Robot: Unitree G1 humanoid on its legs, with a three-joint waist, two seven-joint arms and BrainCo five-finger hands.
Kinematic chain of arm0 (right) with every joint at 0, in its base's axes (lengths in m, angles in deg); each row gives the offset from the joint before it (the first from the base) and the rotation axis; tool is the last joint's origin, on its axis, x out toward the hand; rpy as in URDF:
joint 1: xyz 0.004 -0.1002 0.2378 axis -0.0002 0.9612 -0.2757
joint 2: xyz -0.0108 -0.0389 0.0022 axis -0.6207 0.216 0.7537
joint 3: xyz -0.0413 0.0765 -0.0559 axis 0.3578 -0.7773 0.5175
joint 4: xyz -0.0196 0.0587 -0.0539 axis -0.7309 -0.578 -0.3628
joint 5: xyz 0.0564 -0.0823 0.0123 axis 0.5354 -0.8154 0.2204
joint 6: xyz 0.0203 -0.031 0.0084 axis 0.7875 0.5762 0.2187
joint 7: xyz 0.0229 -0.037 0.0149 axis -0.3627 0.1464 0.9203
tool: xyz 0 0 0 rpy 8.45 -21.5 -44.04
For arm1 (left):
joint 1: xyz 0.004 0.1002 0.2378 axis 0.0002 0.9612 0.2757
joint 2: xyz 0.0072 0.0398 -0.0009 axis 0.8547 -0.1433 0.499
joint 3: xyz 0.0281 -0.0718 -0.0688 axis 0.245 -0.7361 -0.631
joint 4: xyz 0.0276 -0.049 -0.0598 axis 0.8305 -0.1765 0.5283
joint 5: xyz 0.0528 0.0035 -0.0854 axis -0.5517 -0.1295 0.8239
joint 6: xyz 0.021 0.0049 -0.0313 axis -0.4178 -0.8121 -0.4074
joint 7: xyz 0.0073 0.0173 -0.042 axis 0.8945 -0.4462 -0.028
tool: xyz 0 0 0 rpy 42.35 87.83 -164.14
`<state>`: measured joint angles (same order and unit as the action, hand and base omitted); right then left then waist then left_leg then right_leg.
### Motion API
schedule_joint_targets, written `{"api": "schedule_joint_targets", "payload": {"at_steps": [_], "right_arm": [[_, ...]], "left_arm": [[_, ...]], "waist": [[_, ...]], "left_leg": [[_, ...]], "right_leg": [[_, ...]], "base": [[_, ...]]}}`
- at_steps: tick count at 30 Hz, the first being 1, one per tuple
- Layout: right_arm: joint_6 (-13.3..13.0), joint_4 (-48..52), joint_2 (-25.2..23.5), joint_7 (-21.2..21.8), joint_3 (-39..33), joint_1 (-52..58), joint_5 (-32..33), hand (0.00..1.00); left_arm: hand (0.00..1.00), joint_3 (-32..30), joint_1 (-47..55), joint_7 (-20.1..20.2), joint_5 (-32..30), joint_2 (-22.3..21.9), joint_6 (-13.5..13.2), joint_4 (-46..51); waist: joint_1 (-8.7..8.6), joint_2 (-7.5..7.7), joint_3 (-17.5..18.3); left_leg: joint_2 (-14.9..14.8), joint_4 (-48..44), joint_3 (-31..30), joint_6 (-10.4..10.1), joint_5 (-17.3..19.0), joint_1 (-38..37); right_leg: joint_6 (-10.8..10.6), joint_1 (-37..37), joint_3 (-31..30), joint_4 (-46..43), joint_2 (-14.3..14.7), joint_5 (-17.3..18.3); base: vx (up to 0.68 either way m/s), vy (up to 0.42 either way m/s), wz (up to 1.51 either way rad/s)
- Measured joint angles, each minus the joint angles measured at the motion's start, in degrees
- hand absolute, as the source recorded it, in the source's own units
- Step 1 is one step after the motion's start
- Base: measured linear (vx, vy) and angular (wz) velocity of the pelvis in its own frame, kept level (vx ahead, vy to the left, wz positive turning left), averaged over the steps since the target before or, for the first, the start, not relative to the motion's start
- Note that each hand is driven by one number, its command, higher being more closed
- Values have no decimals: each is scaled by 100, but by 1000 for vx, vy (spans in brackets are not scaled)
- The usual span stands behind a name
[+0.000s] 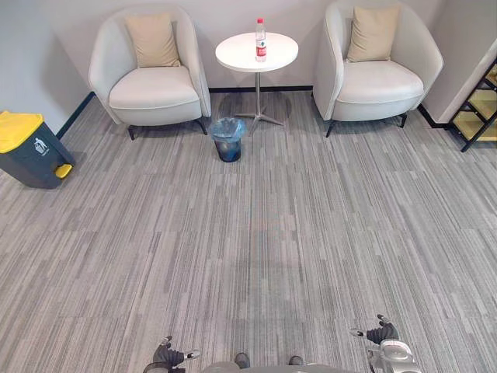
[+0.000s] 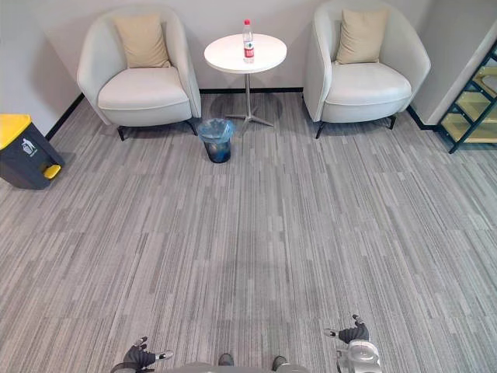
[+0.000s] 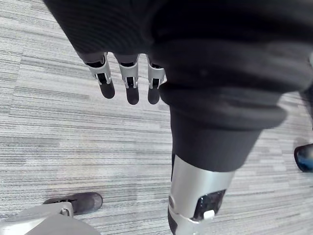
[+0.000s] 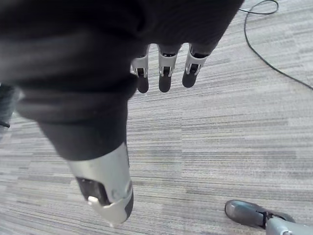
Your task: Gather rubbish on tea table into small bin, then transfer packed bag to large trash can.
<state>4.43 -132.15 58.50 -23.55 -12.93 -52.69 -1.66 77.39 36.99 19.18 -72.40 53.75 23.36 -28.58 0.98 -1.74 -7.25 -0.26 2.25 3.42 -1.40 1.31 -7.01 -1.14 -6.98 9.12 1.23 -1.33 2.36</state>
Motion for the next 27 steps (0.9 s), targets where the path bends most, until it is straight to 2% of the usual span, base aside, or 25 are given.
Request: {"api": "schedule_joint_targets", "payload": {"at_steps": [5, 27], "right_arm": [[5, -53, -26, 1, -209, 85, 312, 0], [9, -179, -245, 3, -351, 150, 578, 0]], "left_arm": [[0, -208, 75, 0, 50, -61, 36, 0], [0, -171, 68, 11, 49, -96, 40, -5]], "waist": [[-5, -78, 71], [-4, 10, 98]], "left_leg": [[-20, -9, 20, 1, 0, -5], [-44, 132, 141, 4, -3, -129]], "right_leg": [[-5, 15, -13, 1, 17, -5], [-13, -61, -133, 100, 61, -41]], "base": [[-19, -7, -1], [-4, -3, -3]]}}
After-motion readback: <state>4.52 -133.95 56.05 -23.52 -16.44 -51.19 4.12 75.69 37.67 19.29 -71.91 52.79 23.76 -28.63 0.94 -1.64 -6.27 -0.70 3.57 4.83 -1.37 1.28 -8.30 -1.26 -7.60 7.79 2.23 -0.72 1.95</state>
